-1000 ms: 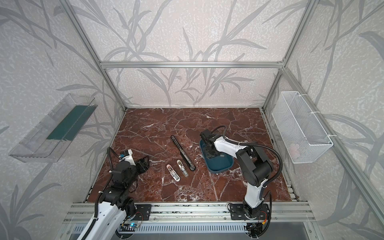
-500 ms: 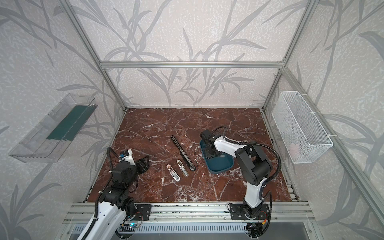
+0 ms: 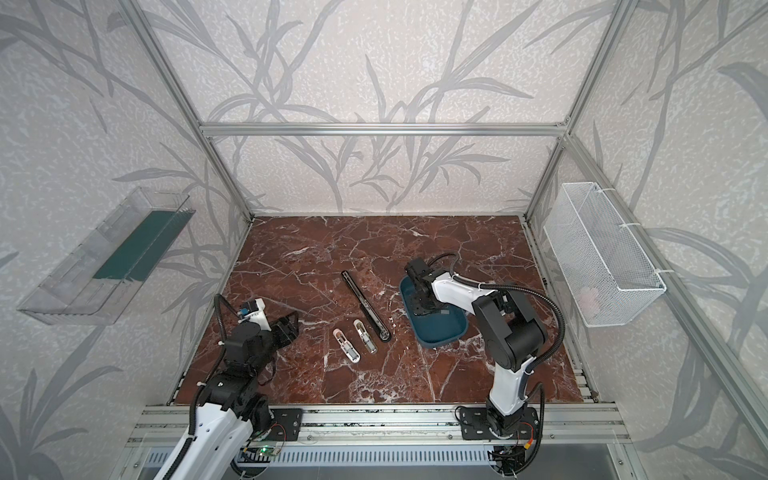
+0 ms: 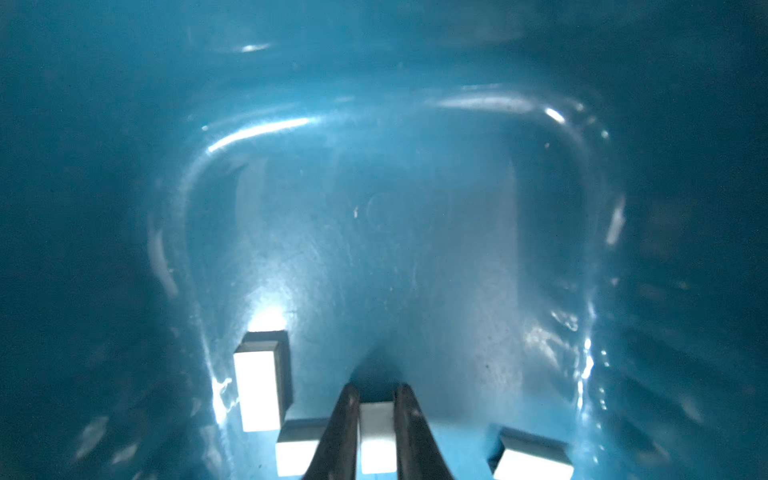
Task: Load the staples into the stapler
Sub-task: 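Lower the right gripper into the teal tray and grasp a staple strip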
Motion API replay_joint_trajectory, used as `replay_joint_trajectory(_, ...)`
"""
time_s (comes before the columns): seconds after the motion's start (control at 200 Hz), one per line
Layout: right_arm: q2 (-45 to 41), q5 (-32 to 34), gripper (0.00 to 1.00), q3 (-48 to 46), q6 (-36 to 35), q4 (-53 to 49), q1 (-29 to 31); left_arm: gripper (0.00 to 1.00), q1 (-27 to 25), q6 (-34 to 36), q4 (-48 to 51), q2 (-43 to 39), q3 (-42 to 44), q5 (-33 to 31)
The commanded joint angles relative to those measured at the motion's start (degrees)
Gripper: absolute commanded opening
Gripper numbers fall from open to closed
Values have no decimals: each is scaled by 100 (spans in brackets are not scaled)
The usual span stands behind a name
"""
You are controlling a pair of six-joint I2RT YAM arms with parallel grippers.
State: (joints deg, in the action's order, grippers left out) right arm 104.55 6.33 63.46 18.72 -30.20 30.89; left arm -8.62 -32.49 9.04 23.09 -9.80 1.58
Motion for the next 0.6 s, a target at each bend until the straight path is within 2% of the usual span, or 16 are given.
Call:
replay_joint_trajectory(0.0, 74, -132, 21, -275, 72, -302, -33, 68, -13, 93, 18, 28, -70, -45)
replay_joint_trajectory(0.26, 150, -132, 21, -287, 95, -281, -38, 68, -9, 94, 10, 29, -82, -37)
replay_joint_trajectory(0.595, 104, -122, 14, -233, 154, -241, -31, 68, -16, 98, 28, -2, -74, 3)
